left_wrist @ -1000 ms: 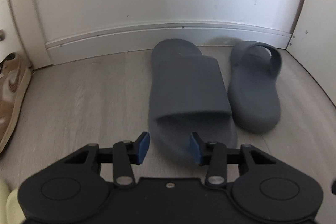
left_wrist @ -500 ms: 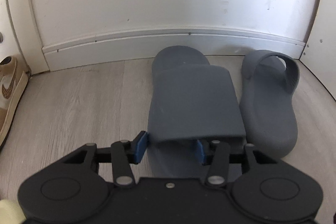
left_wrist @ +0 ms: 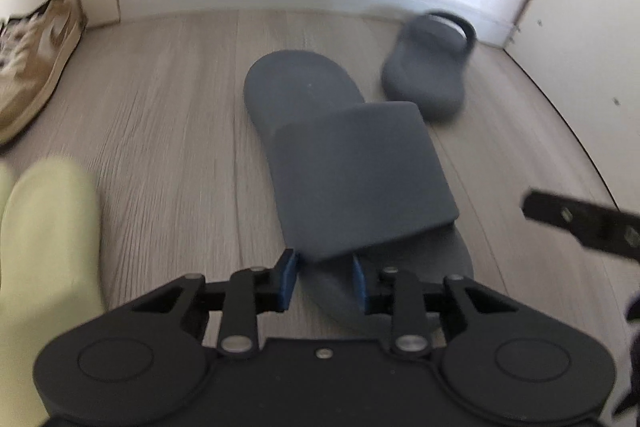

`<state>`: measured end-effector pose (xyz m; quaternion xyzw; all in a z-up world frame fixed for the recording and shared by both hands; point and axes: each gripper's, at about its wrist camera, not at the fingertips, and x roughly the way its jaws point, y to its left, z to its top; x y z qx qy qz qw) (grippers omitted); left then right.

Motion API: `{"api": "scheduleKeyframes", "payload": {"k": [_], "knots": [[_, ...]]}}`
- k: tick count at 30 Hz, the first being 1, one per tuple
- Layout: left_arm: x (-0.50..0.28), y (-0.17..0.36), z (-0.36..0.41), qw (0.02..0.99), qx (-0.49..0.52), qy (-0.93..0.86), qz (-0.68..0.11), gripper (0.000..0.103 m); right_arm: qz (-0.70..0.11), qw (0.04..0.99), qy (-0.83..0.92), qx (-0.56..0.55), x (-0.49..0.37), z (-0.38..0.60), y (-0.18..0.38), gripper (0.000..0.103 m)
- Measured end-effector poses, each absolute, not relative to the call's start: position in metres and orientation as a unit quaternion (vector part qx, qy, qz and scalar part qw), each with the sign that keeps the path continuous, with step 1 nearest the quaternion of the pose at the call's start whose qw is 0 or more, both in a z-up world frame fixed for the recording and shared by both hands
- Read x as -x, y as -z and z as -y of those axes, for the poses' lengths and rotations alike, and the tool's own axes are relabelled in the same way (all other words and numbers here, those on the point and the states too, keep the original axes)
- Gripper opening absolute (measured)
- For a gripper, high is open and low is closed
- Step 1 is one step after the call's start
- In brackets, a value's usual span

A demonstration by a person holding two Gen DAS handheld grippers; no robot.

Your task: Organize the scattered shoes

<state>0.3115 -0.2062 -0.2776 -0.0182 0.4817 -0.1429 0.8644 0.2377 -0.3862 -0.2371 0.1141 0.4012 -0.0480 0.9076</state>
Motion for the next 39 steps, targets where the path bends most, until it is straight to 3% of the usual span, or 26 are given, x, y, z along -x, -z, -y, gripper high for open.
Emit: {"api": "scheduleKeyframes", "payload": {"k": [10, 18, 29, 39], "knots": [[-0.260, 0.271, 0.192, 0.824, 0.050, 0.184, -0.534, 0.035, -0.423, 0.898, -0.016, -0.122, -0.207, 0.375, 0.232, 0.100], [-0.234, 0.232, 0.151, 0.844, 0.093, 0.167, -0.501, 0.042, -0.425, 0.892, -0.114, -0.098, -0.228, 0.319, 0.234, 0.100], [-0.262, 0.217, 0.115, 0.871, 0.129, 0.117, -0.460, 0.043, -0.446, 0.889, -0.100, -0.009, -0.238, 0.263, 0.258, 0.102], [-0.287, 0.210, 0.067, 0.881, 0.169, 0.065, -0.437, 0.043, -0.424, 0.899, -0.101, -0.049, -0.276, 0.254, 0.257, 0.094]]}}
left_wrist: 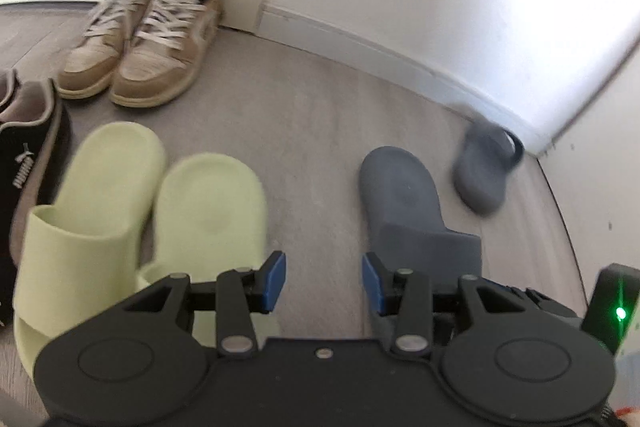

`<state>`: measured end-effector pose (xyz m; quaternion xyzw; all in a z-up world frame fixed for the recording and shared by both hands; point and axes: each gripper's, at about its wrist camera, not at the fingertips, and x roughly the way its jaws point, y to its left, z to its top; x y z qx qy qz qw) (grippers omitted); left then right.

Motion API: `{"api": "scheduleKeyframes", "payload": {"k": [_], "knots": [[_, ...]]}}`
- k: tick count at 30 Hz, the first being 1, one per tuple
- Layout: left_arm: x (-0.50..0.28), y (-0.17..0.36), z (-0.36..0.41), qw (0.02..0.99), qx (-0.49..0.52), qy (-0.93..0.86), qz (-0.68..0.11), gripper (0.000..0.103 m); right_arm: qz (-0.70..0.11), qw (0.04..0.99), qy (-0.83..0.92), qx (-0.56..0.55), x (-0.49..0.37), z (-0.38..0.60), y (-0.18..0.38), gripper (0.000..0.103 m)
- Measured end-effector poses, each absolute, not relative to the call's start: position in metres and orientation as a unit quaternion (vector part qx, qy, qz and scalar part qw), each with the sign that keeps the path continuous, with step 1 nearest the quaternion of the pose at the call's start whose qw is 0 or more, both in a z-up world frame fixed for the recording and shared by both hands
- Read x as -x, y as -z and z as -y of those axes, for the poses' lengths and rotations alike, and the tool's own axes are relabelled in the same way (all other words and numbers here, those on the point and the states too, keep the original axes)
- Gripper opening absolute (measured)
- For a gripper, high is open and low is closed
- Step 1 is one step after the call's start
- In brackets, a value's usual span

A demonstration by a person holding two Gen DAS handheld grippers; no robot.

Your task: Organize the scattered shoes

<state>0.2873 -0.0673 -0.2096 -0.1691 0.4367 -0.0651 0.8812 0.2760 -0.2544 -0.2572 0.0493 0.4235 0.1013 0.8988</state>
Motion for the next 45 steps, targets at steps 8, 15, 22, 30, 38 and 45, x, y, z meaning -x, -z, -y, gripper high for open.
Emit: {"api": "scheduleKeyframes", "payload": {"k": [8, 15, 22, 30, 38, 45], "knots": [[-0.292, 0.209, 0.048, 0.884, 0.176, 0.049, -0.429, 0.043, -0.399, 0.906, -0.116, -0.077, -0.373, 0.210, 0.257, 0.090], [-0.304, 0.216, 0.024, 0.880, 0.206, 0.019, -0.426, 0.043, -0.386, 0.908, -0.134, -0.090, -0.435, 0.156, 0.258, 0.089], [-0.314, 0.222, 0.010, 0.879, 0.206, -0.004, -0.431, 0.043, -0.376, 0.904, -0.165, -0.120, -0.458, 0.129, 0.260, 0.087], [-0.322, 0.220, 0.046, 0.892, 0.139, 0.026, -0.430, 0.046, -0.330, 0.908, -0.119, -0.229, -0.419, 0.206, 0.253, 0.089], [-0.374, 0.241, 0.159, 0.897, 0.121, 0.119, -0.408, 0.050, -0.320, 0.911, 0.103, -0.238, -0.339, 0.386, 0.262, 0.092], [-0.456, 0.268, 0.282, 0.904, 0.098, 0.185, -0.373, 0.050, -0.303, 0.896, 0.222, -0.234, -0.298, 0.483, 0.264, 0.092]]}}
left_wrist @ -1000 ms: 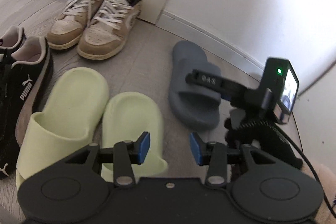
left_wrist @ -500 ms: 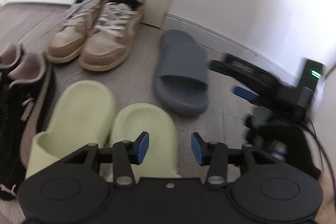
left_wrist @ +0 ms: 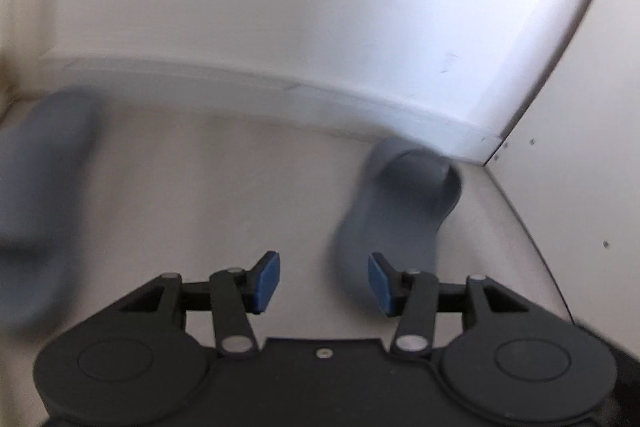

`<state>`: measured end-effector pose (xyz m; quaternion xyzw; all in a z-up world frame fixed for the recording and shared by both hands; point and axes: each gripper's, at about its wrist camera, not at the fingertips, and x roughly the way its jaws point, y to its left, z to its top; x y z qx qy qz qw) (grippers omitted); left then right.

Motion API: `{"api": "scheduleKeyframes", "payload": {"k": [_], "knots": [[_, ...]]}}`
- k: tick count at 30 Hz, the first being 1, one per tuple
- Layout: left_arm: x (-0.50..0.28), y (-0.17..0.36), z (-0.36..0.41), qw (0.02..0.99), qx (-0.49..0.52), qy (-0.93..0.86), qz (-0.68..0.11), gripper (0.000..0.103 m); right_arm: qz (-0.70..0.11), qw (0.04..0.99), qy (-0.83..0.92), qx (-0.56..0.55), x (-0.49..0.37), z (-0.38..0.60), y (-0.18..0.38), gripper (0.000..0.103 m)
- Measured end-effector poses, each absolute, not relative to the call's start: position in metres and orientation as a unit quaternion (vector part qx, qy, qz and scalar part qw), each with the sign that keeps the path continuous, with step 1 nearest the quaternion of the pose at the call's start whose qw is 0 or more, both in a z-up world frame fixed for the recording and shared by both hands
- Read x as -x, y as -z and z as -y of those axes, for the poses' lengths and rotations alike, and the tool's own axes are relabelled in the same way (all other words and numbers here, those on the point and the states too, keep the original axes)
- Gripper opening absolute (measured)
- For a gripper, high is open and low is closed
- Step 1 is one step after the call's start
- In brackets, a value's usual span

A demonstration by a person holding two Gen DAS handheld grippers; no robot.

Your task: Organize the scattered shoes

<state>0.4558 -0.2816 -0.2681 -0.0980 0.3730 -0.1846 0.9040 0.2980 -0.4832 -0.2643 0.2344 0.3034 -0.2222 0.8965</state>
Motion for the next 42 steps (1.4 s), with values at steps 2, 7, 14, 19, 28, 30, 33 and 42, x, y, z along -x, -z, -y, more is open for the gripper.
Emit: {"api": "scheduleKeyframes", "payload": {"k": [2, 7, 14, 19, 28, 30, 33, 42], "knots": [[-0.477, 0.273, 0.315, 0.906, 0.080, 0.201, -0.365, 0.050, -0.295, 0.894, 0.236, -0.242, -0.294, 0.494, 0.264, 0.092], [-0.518, 0.285, 0.381, 0.926, -0.013, 0.188, -0.326, 0.050, -0.285, 0.893, 0.236, -0.254, -0.292, 0.505, 0.262, 0.092], [-0.552, 0.312, 0.395, 0.923, -0.052, 0.169, -0.341, 0.038, -0.290, 0.900, 0.193, -0.262, -0.292, 0.493, 0.257, 0.092], [-0.547, 0.311, 0.387, 0.920, -0.054, 0.173, -0.346, 0.026, -0.291, 0.896, 0.177, -0.285, -0.298, 0.488, 0.254, 0.092], [-0.441, 0.306, 0.323, 0.888, -0.083, 0.261, -0.370, 0.024, -0.317, 0.905, 0.140, -0.248, -0.287, 0.472, 0.247, 0.092], [-0.411, 0.304, 0.301, 0.877, -0.071, 0.272, -0.391, 0.024, -0.347, 0.907, 0.116, -0.210, -0.274, 0.460, 0.244, 0.092], [-0.375, 0.301, 0.279, 0.862, -0.074, 0.288, -0.411, 0.024, -0.381, 0.907, 0.082, -0.160, -0.252, 0.441, 0.239, 0.092], [-0.315, 0.271, 0.217, 0.850, -0.044, 0.282, -0.442, 0.039, -0.461, 0.883, -0.073, 0.049, -0.172, 0.360, 0.238, 0.062]]}}
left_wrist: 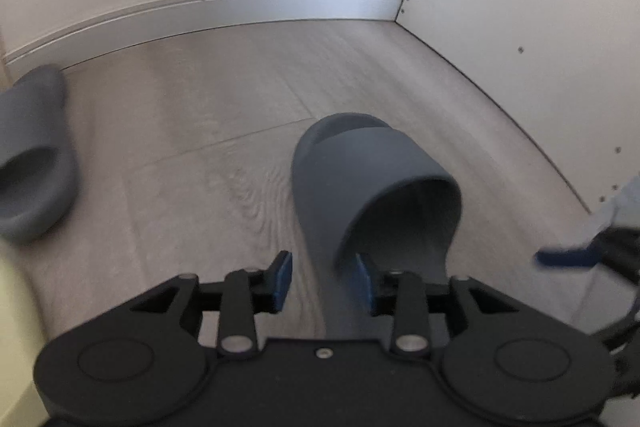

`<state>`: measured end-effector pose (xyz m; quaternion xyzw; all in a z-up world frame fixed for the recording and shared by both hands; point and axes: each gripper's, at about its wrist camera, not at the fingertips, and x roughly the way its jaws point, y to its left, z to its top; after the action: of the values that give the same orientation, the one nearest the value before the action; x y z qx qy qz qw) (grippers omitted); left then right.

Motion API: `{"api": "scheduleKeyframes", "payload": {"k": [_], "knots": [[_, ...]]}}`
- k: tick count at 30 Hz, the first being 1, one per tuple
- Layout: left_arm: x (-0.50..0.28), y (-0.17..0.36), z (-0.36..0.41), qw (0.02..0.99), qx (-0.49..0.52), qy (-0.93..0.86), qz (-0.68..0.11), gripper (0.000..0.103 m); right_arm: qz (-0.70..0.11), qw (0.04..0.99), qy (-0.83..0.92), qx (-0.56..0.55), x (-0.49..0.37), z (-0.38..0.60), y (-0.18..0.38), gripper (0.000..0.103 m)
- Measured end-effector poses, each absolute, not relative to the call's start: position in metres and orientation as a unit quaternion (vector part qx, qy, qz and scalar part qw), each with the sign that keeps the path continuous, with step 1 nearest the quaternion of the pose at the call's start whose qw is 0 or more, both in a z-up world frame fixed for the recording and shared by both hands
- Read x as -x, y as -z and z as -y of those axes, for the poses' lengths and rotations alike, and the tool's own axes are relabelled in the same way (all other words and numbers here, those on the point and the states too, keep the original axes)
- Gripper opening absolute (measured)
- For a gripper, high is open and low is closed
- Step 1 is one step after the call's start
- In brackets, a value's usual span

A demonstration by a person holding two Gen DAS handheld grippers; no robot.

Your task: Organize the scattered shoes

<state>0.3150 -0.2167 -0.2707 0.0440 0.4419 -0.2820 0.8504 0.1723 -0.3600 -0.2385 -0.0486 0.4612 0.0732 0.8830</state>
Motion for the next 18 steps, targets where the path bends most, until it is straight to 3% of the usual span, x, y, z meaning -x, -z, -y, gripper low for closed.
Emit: {"api": "scheduleKeyframes", "payload": {"k": [4, 6, 7, 18], "knots": [[-0.304, 0.246, 0.185, 0.873, -0.030, 0.245, -0.420, 0.041, -0.446, 0.876, -0.137, 0.123, -0.164, 0.321, 0.245, 0.039], [-0.305, 0.238, 0.175, 0.880, -0.014, 0.232, -0.414, 0.041, -0.445, 0.874, -0.153, 0.117, -0.168, 0.312, 0.246, 0.021], [-0.305, 0.235, 0.170, 0.883, -0.004, 0.224, -0.412, 0.042, -0.447, 0.874, -0.157, 0.104, -0.172, 0.306, 0.247, 0.018], [-0.307, 0.226, 0.135, 0.896, 0.059, 0.156, -0.412, 0.045, -0.361, 0.901, -0.225, 0.089, -0.284, 0.234, 0.267, 0.021]]}}
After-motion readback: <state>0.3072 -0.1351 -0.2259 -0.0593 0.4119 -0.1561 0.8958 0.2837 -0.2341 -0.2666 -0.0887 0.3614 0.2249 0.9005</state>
